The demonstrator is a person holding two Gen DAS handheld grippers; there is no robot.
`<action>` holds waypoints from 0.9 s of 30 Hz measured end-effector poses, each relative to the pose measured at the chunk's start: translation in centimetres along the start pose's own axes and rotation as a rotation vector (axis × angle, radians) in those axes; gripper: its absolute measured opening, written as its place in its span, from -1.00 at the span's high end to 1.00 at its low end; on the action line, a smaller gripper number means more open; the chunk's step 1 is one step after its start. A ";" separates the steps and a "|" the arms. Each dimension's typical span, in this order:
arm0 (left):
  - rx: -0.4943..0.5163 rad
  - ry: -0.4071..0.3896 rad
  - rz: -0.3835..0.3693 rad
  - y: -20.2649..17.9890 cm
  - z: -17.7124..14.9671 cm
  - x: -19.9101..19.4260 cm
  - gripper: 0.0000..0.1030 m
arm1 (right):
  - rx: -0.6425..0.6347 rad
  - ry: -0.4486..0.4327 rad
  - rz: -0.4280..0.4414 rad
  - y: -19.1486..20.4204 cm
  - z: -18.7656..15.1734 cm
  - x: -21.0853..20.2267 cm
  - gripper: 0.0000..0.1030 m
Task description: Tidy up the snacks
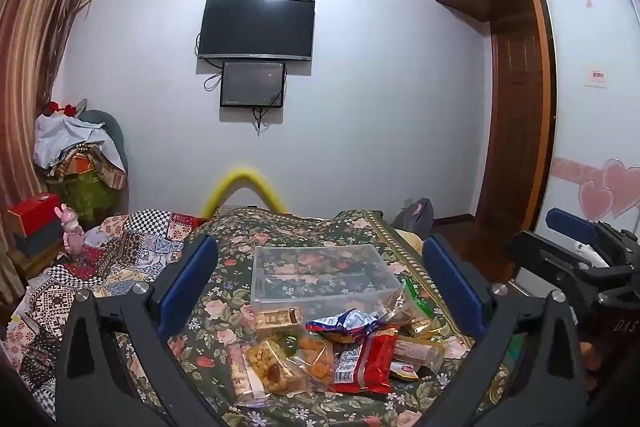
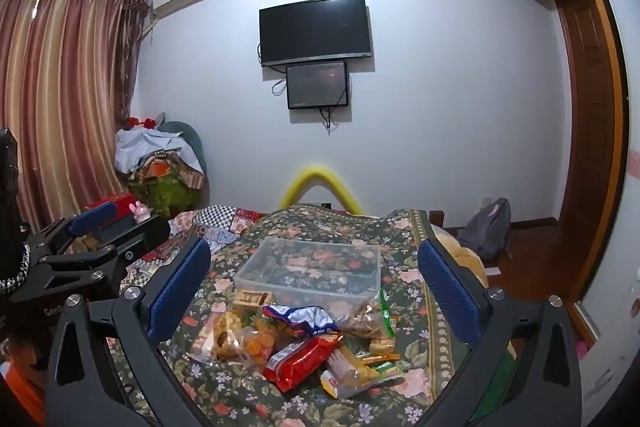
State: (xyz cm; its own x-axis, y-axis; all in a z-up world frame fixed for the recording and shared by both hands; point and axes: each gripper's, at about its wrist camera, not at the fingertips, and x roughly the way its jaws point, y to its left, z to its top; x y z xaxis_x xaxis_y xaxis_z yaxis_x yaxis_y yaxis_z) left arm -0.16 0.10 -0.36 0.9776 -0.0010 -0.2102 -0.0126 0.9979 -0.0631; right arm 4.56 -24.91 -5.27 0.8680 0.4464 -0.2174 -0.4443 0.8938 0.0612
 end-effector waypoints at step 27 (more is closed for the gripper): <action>0.018 -0.012 -0.005 -0.5 0.2 -0.4 -1.00 | 0.000 -0.007 0.008 -0.1 0.6 -0.3 -1.00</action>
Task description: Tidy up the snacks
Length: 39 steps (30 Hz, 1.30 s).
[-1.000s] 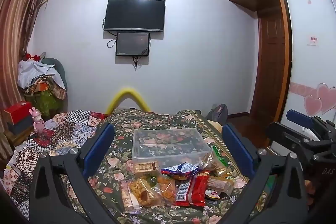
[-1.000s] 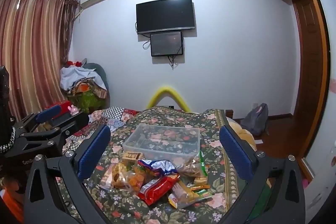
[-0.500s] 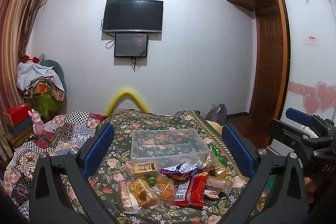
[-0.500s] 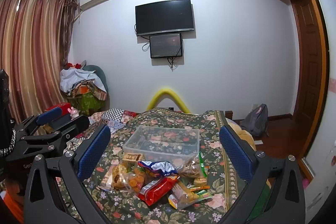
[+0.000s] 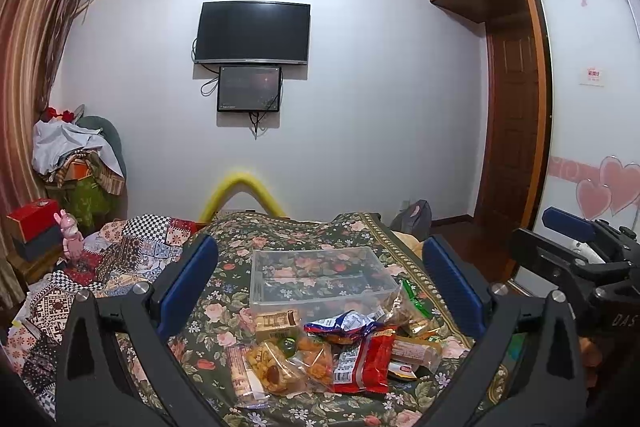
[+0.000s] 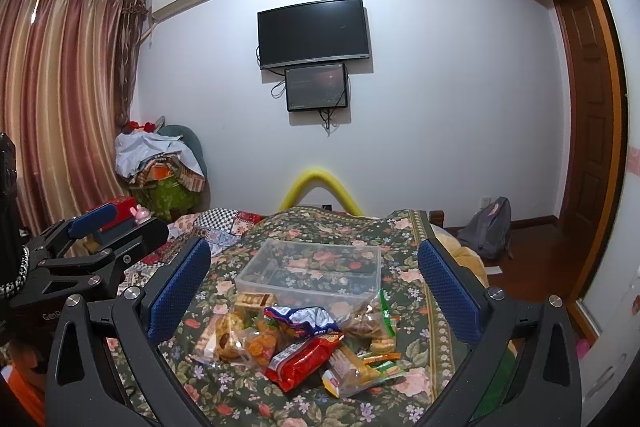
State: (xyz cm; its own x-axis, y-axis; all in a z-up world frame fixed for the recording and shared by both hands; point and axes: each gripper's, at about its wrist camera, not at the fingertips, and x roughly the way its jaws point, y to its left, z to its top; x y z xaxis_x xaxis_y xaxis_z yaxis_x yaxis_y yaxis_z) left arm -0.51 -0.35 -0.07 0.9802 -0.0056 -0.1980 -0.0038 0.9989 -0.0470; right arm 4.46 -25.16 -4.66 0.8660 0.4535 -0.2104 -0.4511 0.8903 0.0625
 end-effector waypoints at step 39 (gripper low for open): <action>-0.005 0.018 0.002 0.5 -0.7 0.7 -1.00 | -0.003 0.021 0.008 0.4 -0.2 0.5 -1.00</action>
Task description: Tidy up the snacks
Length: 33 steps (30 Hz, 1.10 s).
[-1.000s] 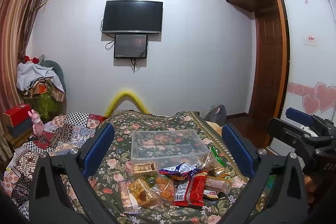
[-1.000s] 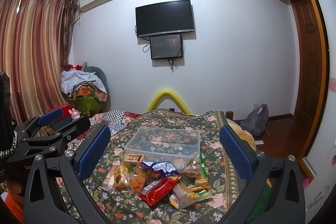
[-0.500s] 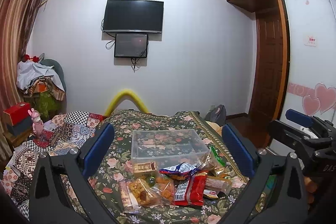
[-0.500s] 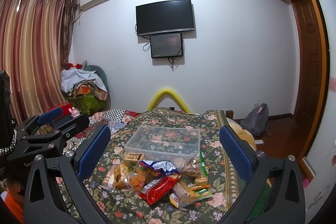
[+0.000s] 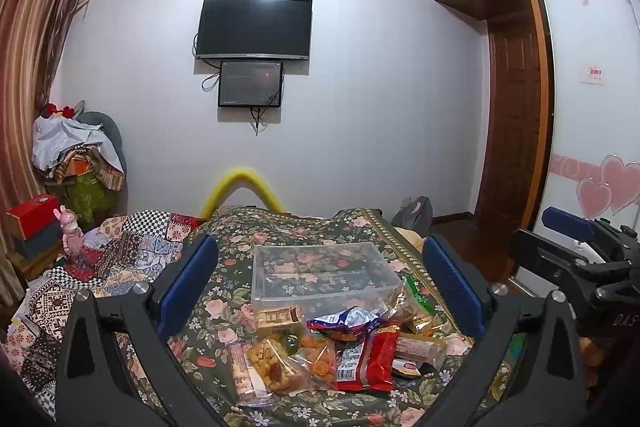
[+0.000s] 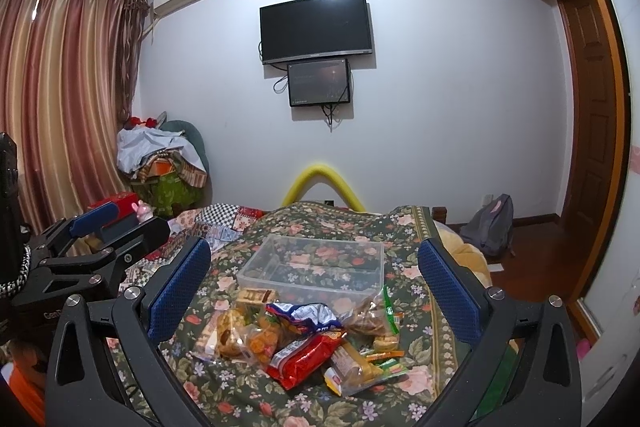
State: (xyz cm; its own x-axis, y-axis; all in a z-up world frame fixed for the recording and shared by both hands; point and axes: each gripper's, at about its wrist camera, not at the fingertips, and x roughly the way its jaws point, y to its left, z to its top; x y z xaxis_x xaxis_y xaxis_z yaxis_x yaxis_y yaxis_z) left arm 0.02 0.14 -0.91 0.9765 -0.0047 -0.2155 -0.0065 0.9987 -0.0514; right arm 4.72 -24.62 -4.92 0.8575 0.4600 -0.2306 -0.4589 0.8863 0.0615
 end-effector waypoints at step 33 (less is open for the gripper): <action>-0.061 0.532 0.087 9.6 -13.3 14.3 -0.34 | 0.149 0.460 -0.078 -8.7 -9.6 10.9 -0.32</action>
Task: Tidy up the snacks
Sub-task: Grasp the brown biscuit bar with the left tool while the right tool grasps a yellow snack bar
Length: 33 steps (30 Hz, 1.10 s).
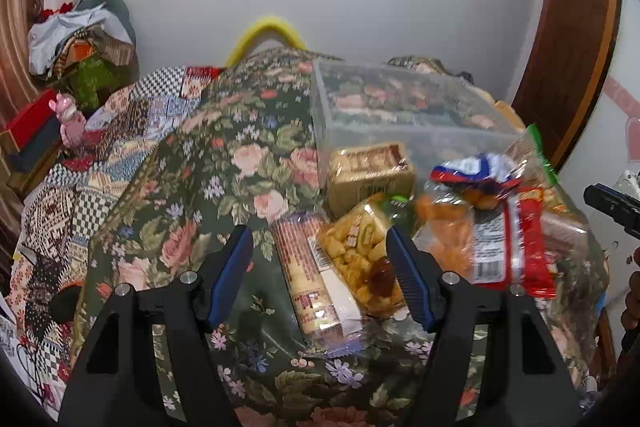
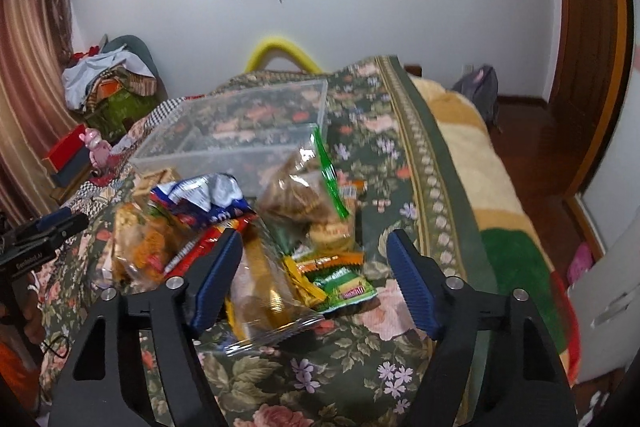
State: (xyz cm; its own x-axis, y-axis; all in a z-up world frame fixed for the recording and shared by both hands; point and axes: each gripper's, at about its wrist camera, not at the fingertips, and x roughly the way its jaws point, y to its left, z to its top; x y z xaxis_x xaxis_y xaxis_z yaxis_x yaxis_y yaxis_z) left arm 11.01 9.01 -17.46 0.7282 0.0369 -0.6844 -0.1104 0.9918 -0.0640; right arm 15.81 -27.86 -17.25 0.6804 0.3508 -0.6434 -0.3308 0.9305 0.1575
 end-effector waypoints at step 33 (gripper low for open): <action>0.041 0.148 0.074 0.6 -1.9 7.3 0.12 | 0.064 0.149 0.055 -1.7 0.1 7.4 0.31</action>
State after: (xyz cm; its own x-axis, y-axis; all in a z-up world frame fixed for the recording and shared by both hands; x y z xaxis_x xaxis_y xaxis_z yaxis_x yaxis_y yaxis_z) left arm 15.00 9.62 -23.85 0.6111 0.0948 -0.7858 -0.1299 0.9913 0.0186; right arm 21.42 -26.86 -22.22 0.5563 0.3865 -0.7356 -0.3192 0.9167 0.2402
